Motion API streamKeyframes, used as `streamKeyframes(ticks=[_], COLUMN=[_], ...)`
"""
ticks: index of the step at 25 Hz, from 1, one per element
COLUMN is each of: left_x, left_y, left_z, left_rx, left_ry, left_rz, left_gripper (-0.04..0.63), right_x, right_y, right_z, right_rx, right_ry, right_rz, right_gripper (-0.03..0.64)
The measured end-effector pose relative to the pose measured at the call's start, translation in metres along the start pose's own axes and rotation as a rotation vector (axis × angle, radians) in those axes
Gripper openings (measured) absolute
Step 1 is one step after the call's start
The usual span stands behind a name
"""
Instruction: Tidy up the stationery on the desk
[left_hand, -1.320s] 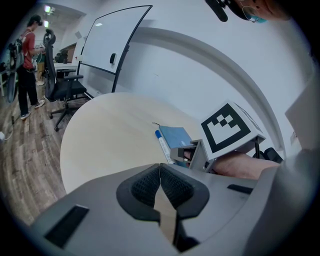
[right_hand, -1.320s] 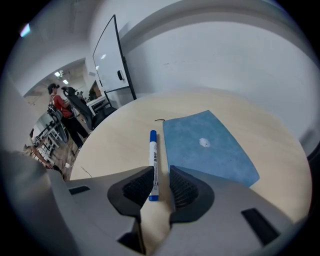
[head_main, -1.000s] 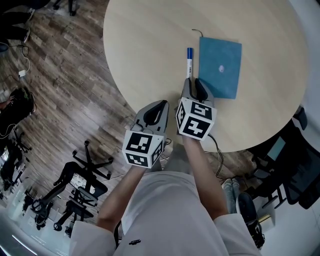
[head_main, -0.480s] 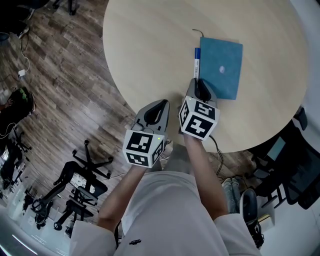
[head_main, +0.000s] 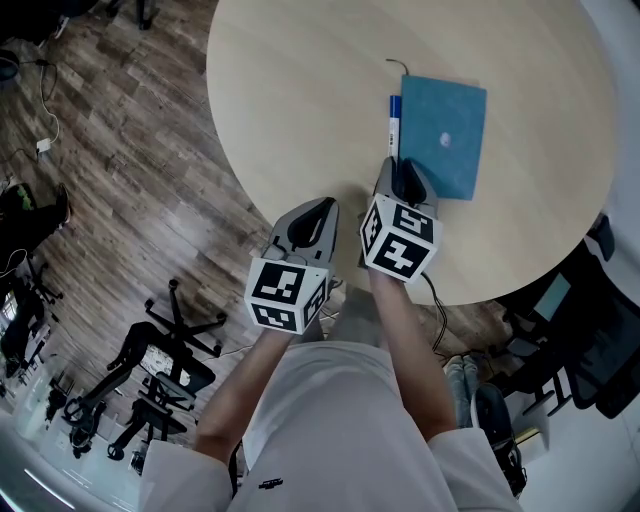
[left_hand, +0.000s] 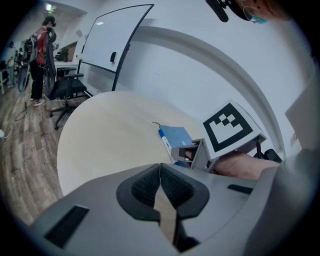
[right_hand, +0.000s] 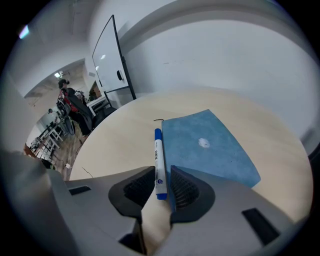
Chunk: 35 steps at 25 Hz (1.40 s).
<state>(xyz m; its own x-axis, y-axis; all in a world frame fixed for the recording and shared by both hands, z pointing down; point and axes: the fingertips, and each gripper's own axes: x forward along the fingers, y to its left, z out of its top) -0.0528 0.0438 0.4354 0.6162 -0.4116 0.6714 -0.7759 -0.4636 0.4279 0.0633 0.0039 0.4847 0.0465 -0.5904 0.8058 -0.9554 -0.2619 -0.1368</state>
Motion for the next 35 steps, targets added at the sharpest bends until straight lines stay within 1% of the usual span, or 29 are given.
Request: streamKeyframes(ticks=[9,15,19,20,22,25,28,31,35], left_x=[-0.001,-0.006,-0.015,-0.018,-0.025,-0.036,-0.051,-0.067,-0.086], left_y=[-0.002,-0.008,-0.015,-0.017,-0.023,-0.033,-0.044,-0.058,-0.079], left_z=[-0.001,0.008,0.019,0.022,0.028,0.042,0.053,0.064,0.074], left_rx=[-0.001,0.005,0.014,0.016,0.021,0.039,0.057,0.076,0.124], left_ry=[0.0,-0.013,-0.024,-0.026,-0.031,-0.045,-0.059,-0.073,-0.073], left_rz=[-0.004,-0.009,-0.015,-0.016,-0.02,-0.024,-0.03,-0.037,-0.061], left_gripper=[0.021,0.021,0.021,0.021,0.021,0.021,0.021,0.021,0.021], right_x=[-0.003,-0.013,-0.03,-0.036,-0.047,-0.064,-0.087,-0.115,-0.15], right_y=[0.003,0.001,0.0,-0.001,-0.005,-0.013,-0.013,-0.011,-0.013], right_z=[0.003,0.009,0.021,0.023,0.026,0.03,0.035,0.036,0.034], right_rx=[-0.017,-0.013,-0.018,-0.025,-0.057,-0.116,-0.15,-0.236,-0.364], right_ry=[-0.01,-0.018,-0.045,-0.048,-0.046,-0.047,-0.072,-0.081,-0.085], right_rz=[0.012,0.019,0.044,0.053,0.068,0.094,0.194,0.278,0.304], right_gripper=[0.104,0.104,0.102,0.093,0.061,0.049,0.041,0.041,0.041])
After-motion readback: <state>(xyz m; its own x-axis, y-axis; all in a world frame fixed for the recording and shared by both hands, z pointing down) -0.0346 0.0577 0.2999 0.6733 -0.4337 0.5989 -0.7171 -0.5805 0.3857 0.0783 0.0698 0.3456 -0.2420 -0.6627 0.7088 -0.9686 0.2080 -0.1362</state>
